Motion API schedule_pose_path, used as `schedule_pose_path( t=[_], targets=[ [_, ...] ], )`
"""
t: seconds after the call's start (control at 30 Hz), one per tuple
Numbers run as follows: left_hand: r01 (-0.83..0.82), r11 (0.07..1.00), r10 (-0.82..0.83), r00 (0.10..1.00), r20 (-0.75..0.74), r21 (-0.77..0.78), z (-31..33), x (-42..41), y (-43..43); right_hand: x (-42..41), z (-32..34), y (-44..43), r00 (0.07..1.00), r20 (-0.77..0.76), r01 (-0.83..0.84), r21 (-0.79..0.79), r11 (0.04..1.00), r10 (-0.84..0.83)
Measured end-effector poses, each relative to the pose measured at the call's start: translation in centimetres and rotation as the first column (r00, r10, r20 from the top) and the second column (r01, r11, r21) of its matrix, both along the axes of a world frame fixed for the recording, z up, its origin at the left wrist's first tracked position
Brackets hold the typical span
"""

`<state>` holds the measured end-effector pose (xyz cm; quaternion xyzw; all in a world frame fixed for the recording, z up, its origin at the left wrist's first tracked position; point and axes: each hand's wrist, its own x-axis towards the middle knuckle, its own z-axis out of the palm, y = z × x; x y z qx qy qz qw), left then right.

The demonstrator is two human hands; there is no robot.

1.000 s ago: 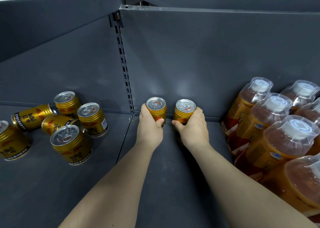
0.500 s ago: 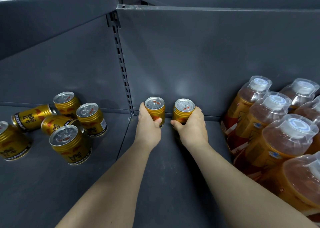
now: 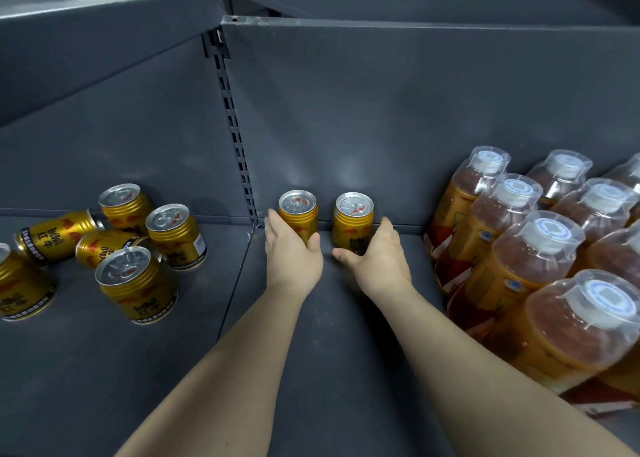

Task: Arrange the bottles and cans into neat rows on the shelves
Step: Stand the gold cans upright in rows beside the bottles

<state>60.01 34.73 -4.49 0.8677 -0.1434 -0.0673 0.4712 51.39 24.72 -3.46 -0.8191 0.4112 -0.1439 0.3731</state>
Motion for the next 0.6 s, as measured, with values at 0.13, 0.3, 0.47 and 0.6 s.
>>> schedule_pose_path(
  t=[0.13, 0.3, 0.47, 0.6],
  targets=[
    [-0.008, 0.997, 0.005, 0.999, 0.034, 0.082, 0.5, -1.7, 1.0, -1.8, 0.6, 1.2, 0.994, -0.093, -0.061, -0.069, 0.996, 0.054],
    [0.068, 0.976, -0.086, 0.993, 0.082, 0.209, 0.7, -4.3, 2.8, -4.5, 1.0, 3.0, 0.962, -0.235, -0.181, -0.167, 0.969, 0.139],
    [0.146, 0.939, -0.189, 0.975, 0.113, 0.31, 1.0, -7.9, 5.6, -8.2, 1.4, 5.3, 0.933, -0.303, -0.256, -0.176, 0.95, 0.196],
    [0.201, 0.865, -0.301, 0.941, 0.155, 0.461, 1.4, -11.6, 8.1, -11.8, 1.6, 7.5, 0.907, -0.331, -0.336, -0.197, 0.921, 0.26]
  ],
)
